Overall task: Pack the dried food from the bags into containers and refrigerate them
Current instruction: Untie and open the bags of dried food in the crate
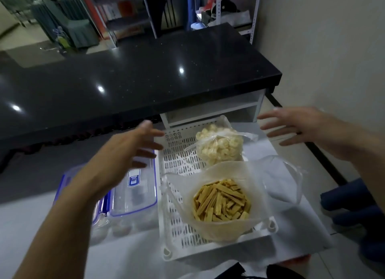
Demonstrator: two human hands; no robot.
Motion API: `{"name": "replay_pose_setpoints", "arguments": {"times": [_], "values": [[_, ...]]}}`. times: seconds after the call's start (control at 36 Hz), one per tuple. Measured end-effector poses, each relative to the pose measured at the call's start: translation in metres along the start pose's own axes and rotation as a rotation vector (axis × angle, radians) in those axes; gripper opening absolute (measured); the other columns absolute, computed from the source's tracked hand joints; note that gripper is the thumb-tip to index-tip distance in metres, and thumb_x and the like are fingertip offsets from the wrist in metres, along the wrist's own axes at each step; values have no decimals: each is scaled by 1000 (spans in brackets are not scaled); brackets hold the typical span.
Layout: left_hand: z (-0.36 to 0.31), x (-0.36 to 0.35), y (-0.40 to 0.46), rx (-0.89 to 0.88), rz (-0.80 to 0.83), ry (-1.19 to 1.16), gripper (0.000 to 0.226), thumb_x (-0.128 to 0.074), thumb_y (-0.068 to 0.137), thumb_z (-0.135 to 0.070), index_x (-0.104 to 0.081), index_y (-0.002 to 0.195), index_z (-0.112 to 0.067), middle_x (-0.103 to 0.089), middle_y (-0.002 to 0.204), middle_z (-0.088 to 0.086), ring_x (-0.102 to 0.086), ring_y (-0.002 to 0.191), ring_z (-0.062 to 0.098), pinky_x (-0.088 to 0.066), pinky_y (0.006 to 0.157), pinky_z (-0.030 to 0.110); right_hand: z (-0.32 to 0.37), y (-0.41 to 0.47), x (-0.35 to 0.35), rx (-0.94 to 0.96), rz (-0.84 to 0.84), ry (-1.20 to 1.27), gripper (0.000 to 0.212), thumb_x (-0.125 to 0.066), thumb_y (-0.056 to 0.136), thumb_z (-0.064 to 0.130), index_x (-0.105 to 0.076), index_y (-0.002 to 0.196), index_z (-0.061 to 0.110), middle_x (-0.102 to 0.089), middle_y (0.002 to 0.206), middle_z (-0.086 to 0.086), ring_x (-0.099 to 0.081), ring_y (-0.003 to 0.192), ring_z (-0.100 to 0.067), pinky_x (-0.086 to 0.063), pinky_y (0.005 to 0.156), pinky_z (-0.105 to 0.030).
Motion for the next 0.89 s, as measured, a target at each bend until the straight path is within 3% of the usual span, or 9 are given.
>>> {"name": "replay_pose_setpoints", "arguments": {"times": [0.08, 0.17, 0.25, 0.39, 0.56, 0.64, 0.69, 0.78, 0.89], "values": [[2, -30, 35, -36, 53, 183, 63, -50, 80, -78, -62, 128, -40, -68, 119, -18, -64, 106, 0, -51, 98, 37, 9, 20, -16, 100, -28, -135, 52, -58, 75, 74, -65, 119, 48, -66, 112, 28, -62, 103, 7, -48, 83, -26], [10, -71, 67, -60, 122, 339, 60, -62, 86, -61, -53, 138, -34, -58, 138, -10, -57, 118, 8, -48, 91, 27, 0, 54, -34, 115, -26, -290, 50, -65, 81, 63, -60, 128, 45, -59, 133, 18, -55, 121, -6, -44, 89, -29], [18, -104, 93, -71, 121, 408, 62, -69, 87, -53, -51, 141, -31, -52, 147, -3, -53, 128, 16, -46, 96, 31, -9, 85, -50, 126, 2, -431, 54, -64, 89, 54, -51, 140, 41, -49, 149, 7, -47, 134, -16, -42, 98, -33], [25, -133, 117, -130, -22, 472, 72, -79, 79, -49, -49, 140, -28, -50, 145, -2, -49, 129, 20, -42, 102, 35, -23, 112, -75, 112, 48, -545, 59, -62, 92, 48, -44, 146, 36, -51, 148, 0, -53, 126, -20, -47, 97, -34], [47, -137, 128, -85, -82, 146, 85, -91, 69, -28, -40, 137, -31, -41, 146, -3, -46, 119, 12, -42, 84, 17, -27, 112, -83, 123, -77, -454, 58, -69, 87, 45, -50, 141, 37, -59, 137, 3, -58, 117, -17, -50, 90, -33], [58, -137, 129, -11, -22, -135, 100, -91, 65, -10, -36, 145, -33, -41, 146, 0, -50, 126, 18, -55, 95, 34, -28, 108, -85, 109, -128, -342, 63, -78, 79, 39, -55, 138, 33, -62, 131, 3, -60, 113, -17, -53, 91, -36], [59, -134, 126, -3, 10, -246, 99, -90, 65, -1, -40, 144, -32, -46, 142, 0, -58, 116, 12, -61, 84, 33, -26, 104, -87, 119, -146, -243, 64, -82, 76, 34, -58, 135, 31, -63, 127, 4, -60, 110, -15, -53, 91, -37], [60, -123, 121, -1, 11, -219, 93, -88, 66, 0, -45, 142, -34, -44, 144, -1, -58, 119, 19, -61, 86, 39, -24, 100, -93, 134, -115, -98, 66, -84, 75, 25, -57, 136, 31, -61, 125, 6, -59, 111, -14, -56, 90, -38], [56, -99, 111, -35, 18, -182, 86, -86, 69, 0, -50, 137, -38, -46, 143, 1, -61, 118, 25, -60, 89, 44, -23, 91, -103, 149, -50, 124, 64, -84, 76, 20, -59, 133, 37, -60, 119, 15, -62, 106, -10, -59, 75, -24]]}}
Point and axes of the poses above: each hand's wrist, its own y-axis towards the middle knuckle, its own x-axis out of the back of the hand, z = x × y, the point moved 8 cm from there along y, towards the middle knuckle
